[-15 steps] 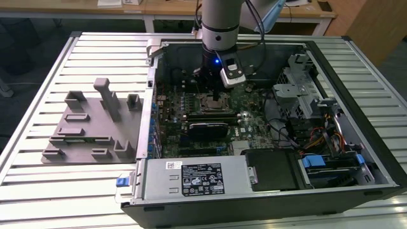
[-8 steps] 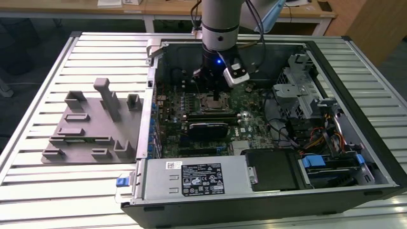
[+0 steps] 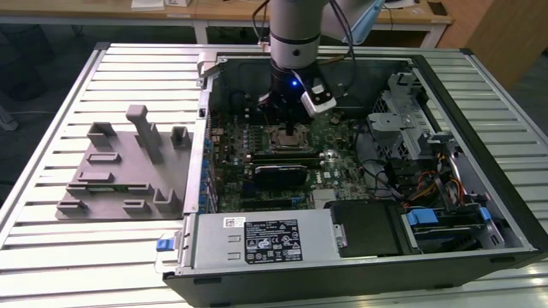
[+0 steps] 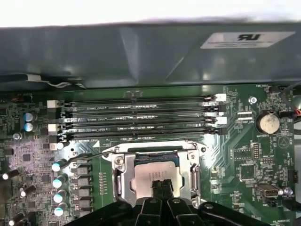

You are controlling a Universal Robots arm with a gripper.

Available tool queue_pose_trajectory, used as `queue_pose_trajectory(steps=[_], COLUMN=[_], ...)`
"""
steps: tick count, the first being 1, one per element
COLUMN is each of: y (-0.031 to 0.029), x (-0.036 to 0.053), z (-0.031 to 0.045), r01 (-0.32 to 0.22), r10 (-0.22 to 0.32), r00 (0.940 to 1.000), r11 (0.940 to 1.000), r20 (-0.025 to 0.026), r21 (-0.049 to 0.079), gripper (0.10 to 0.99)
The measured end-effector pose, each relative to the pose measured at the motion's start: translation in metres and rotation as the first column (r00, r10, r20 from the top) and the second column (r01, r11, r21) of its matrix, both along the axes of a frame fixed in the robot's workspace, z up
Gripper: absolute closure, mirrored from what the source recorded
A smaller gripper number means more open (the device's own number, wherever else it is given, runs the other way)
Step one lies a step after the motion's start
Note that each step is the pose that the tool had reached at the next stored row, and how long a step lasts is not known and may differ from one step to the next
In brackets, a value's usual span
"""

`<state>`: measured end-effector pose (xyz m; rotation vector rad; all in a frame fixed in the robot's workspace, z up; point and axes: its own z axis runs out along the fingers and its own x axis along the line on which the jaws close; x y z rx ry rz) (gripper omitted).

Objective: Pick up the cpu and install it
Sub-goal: 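Close the cpu cover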

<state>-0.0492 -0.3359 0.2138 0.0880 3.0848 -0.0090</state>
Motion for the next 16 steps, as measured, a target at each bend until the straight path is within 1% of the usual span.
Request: queue_pose_trajectory(steps=[6, 12, 16], y=[0.0, 0.0, -0.0002], x=[-0.0062, -0.015, -0.0185], z=[-0.002, -0.0037, -0.0063], r01=[0.0, 0.0, 0.0], r10=[0.0, 0.0, 0.0], r00=[1.0, 1.0, 1.0], r11=[1.0, 1.0, 1.0], r20=[0.0001, 0.0001, 0.0], r21=[0.0, 0.0, 0.0], gripper=[0.98, 0.98, 0.98])
